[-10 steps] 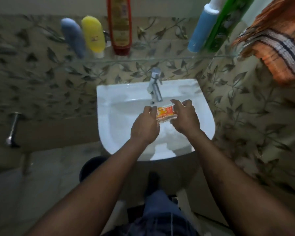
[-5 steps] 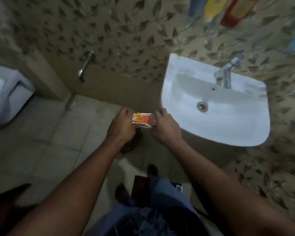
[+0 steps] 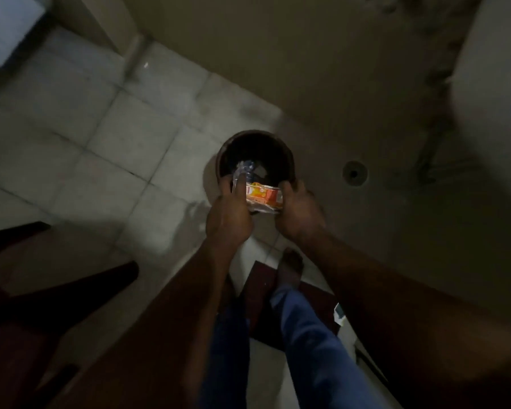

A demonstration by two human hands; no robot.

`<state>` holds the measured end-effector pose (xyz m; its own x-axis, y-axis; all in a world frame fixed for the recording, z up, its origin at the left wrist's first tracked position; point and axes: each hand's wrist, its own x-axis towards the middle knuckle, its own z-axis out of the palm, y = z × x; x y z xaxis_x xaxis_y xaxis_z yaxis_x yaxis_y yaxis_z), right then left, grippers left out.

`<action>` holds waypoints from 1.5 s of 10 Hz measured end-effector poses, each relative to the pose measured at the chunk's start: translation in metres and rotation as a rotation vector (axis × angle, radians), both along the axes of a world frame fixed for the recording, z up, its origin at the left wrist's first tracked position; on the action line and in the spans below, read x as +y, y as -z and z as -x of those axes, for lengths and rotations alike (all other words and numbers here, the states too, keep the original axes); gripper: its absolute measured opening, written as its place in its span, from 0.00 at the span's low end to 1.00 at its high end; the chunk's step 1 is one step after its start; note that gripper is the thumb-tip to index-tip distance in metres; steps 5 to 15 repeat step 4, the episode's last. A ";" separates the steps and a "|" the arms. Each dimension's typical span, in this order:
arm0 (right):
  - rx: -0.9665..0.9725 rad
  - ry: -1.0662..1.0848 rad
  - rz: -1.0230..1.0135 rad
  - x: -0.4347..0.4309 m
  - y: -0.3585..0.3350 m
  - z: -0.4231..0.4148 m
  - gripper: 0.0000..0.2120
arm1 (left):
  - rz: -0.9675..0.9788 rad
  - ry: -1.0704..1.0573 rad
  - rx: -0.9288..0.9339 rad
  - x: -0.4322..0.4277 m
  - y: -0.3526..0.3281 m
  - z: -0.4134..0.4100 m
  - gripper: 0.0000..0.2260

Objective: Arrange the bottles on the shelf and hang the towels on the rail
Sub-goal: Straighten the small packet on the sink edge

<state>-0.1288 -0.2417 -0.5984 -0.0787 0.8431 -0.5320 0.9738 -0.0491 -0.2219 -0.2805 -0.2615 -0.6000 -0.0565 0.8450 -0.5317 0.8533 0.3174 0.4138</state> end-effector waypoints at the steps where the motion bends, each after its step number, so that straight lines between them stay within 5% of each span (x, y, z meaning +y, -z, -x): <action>1: 0.004 0.009 -0.014 0.017 0.061 0.001 0.29 | 0.006 -0.046 -0.041 0.013 0.063 -0.002 0.42; 2: -0.003 0.022 -0.029 0.041 0.112 0.005 0.30 | -0.002 -0.078 -0.056 0.026 0.116 0.003 0.44; 4: 0.025 -0.034 -0.020 0.089 0.172 0.012 0.54 | -0.046 -0.046 -0.006 0.046 0.167 0.025 0.44; 15: 0.025 -0.034 -0.020 0.089 0.172 0.012 0.54 | -0.046 -0.046 -0.006 0.046 0.167 0.025 0.44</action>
